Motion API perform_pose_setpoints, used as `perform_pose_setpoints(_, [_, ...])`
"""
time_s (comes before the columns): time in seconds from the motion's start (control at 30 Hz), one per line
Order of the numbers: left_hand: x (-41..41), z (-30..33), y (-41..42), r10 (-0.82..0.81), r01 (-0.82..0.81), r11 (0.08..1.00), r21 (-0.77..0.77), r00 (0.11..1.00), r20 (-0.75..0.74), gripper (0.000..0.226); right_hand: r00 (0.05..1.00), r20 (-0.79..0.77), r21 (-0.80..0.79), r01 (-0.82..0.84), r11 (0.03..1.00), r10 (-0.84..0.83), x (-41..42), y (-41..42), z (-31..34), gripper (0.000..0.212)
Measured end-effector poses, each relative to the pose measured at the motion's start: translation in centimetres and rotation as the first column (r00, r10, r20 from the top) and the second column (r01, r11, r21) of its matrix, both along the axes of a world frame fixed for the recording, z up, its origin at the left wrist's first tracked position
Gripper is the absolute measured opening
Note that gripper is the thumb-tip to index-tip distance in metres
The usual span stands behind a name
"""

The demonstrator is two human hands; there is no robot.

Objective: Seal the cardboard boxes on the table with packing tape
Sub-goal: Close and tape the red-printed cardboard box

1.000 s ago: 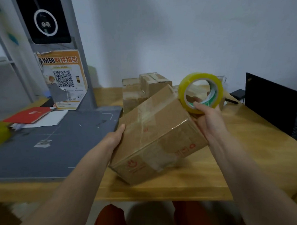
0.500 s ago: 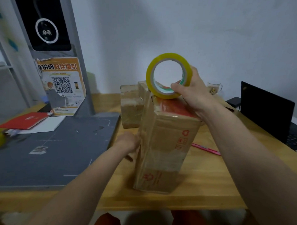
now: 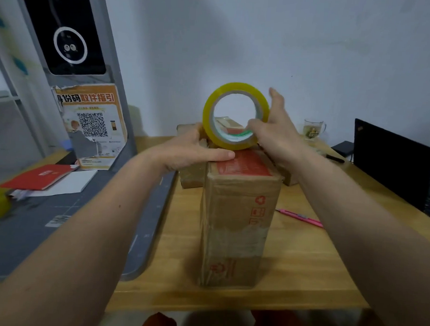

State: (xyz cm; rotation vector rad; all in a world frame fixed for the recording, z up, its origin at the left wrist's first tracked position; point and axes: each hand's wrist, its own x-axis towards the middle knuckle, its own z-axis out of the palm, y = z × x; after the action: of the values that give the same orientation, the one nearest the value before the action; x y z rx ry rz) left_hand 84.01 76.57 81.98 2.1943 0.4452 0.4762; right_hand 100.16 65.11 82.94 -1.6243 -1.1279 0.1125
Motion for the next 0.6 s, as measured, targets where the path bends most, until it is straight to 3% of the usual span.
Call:
perform_pose_setpoints(0.1, [-0.9,0.1,0.8,0.014,-0.011,1.000,0.027,0.993,-0.118,0.107,0.981,-0.163,0.114,0.122,0.986,-0.102,2.6,-1.4,1.0,0.073])
perform_pose_setpoints(0.17, [-1.3,-0.3,1.3,0.018,-0.016,1.000,0.017,0.989,-0.145,0.119,0.977,-0.157,0.131,0.162,0.978,-0.141,4.1,-2.3,0.8,0.070])
perform_pose_setpoints(0.37, [-1.2,1.5,-0.3,0.079,-0.065,0.995,0.072,0.972,-0.222,0.119,0.960,-0.245,0.138,0.170,0.976,-0.132,4.3,-2.7,-1.8,0.023])
perform_pose_setpoints(0.5, [1.7,3.3,-3.1,0.323,-0.243,0.922,0.303,0.912,-0.251,0.092,0.969,-0.218,0.145,0.149,0.978,-0.115,3.8,-2.6,-1.5,0.020])
perform_pose_setpoints(0.6, [4.0,2.0,-4.0,0.246,-0.142,0.922,0.359,0.933,-0.262,0.099,0.971,-0.213,0.155,0.144,0.977,-0.109,3.7,-2.5,-1.3,0.017])
